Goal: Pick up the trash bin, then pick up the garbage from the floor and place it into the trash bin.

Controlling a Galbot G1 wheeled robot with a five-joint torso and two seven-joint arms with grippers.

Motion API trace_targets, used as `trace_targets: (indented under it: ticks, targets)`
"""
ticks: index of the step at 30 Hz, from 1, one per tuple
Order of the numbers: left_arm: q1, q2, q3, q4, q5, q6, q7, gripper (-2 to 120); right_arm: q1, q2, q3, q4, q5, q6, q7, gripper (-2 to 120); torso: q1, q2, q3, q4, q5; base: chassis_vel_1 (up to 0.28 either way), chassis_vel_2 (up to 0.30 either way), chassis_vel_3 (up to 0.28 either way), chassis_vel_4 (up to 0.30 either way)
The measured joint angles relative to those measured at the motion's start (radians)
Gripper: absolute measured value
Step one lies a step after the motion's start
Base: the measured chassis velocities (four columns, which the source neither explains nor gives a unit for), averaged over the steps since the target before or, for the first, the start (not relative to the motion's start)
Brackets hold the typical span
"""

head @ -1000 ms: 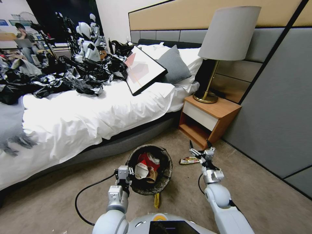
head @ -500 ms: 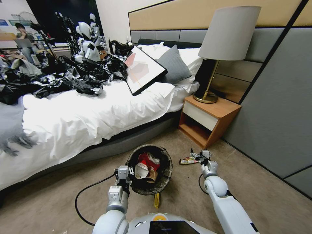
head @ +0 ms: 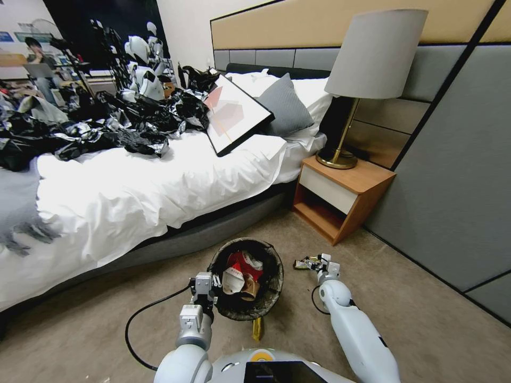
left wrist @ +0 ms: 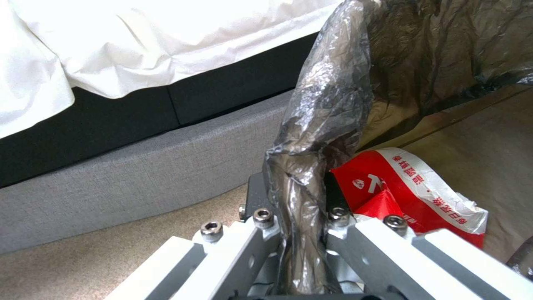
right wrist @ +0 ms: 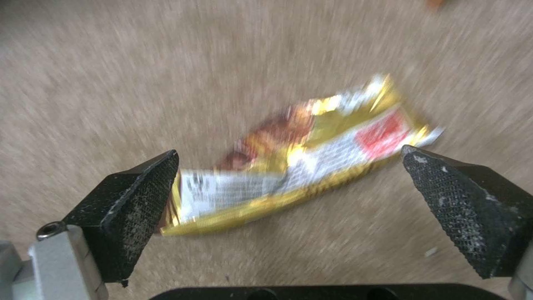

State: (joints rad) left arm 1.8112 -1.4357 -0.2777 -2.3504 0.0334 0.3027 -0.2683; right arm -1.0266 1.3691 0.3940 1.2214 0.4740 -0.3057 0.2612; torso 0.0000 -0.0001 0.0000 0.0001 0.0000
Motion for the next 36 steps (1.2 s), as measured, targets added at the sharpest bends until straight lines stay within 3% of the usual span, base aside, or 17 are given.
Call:
trace_targets:
  ticks: [7,36]
  targets:
    - [0.010,0.000,0.000,-0.001,0.006,-0.001,0.000,0,0.039,0.020,0.009,-0.109,-0.021,0.058,-0.030,100,0.000,0.000,0.000,-0.0002,0.0000,0.000,0.000,0.000,0.000]
    - [0.026,-0.006,0.004,0.000,0.024,-0.006,0.002,0,0.135,0.064,0.067,-0.286,0.064,0.124,-0.117,100,0.000,0.000,0.000,0.0000,-0.0001,0.000,0.000,0.000,0.000]
